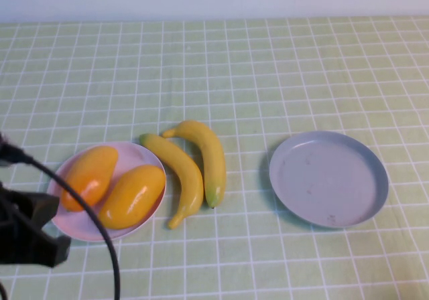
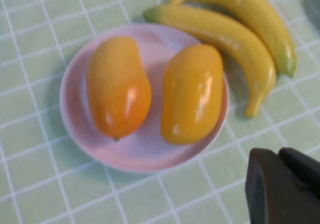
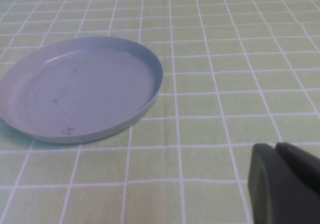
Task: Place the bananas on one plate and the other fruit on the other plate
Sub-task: Put another type of fruit in the right plate
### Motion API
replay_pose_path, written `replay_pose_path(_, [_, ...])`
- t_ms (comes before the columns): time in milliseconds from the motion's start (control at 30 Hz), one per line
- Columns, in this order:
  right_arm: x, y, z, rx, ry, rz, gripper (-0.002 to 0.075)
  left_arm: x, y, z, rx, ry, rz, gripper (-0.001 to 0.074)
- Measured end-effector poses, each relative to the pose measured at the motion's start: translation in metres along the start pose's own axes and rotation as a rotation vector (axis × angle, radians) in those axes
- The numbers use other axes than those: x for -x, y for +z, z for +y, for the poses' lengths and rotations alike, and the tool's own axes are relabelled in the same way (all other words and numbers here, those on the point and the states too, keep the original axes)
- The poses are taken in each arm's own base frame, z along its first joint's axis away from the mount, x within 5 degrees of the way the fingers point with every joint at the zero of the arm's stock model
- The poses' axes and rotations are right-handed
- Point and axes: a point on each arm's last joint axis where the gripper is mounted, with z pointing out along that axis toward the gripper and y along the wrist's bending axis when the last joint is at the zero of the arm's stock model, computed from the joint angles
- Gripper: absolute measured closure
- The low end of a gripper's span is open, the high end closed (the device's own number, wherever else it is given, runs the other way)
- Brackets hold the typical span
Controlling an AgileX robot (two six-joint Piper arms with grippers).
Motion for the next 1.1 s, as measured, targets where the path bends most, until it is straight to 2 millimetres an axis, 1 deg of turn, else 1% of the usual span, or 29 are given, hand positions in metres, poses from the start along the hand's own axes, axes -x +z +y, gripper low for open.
replay_pose_path(100, [0.0, 0.0, 0.0, 0.0, 0.0, 0.0, 0.0741, -0.009, -0.001, 0.002, 0.013, 0.01, 0.025, 0.0731])
replay_pose_path(267, [0.0, 0.0, 0.0, 0.0, 0.0, 0.0, 0.0742, -0.008, 0.0, 0.003, 0.026, 0.039, 0.009, 0.0731])
replay_pose_path(433, [0.0, 0.0, 0.0, 0.0, 0.0, 0.0, 0.0742, -0.003, 0.006, 0.002, 0.024, 0.08, -0.136, 0.0731])
replay_pose_path(533, [0.0, 0.0, 0.0, 0.001, 0.004, 0.0, 0.0742, -0.009, 0.009, 0.001, 0.015, 0.104, -0.235, 0.0731])
replay_pose_path(700, [0.0, 0.0, 0.001, 0.008, 0.019, 0.0, 0.0742, -0.034, 0.005, 0.003, 0.003, 0.112, -0.363, 0.0731])
replay_pose_path(767, [0.0, 0.0, 0.001, 0.008, 0.02, 0.0, 0.0742, -0.051, 0.0, 0.006, 0.02, 0.097, -0.428, 0.0731])
replay_pose_path(800, [0.0, 0.0, 0.001, 0.008, 0.02, 0.0, 0.0742, -0.055, -0.001, 0.008, 0.029, 0.088, -0.456, 0.0731])
replay_pose_path(933, [0.0, 0.0, 0.001, 0.008, 0.02, 0.0, 0.0742, -0.088, -0.007, 0.016, 0.107, 0.034, -0.61, 0.0731])
replay_pose_path(1100, [0.0, 0.0, 0.001, 0.008, 0.02, 0.0, 0.0742, -0.125, -0.003, 0.022, 0.22, -0.063, -0.756, 0.0731])
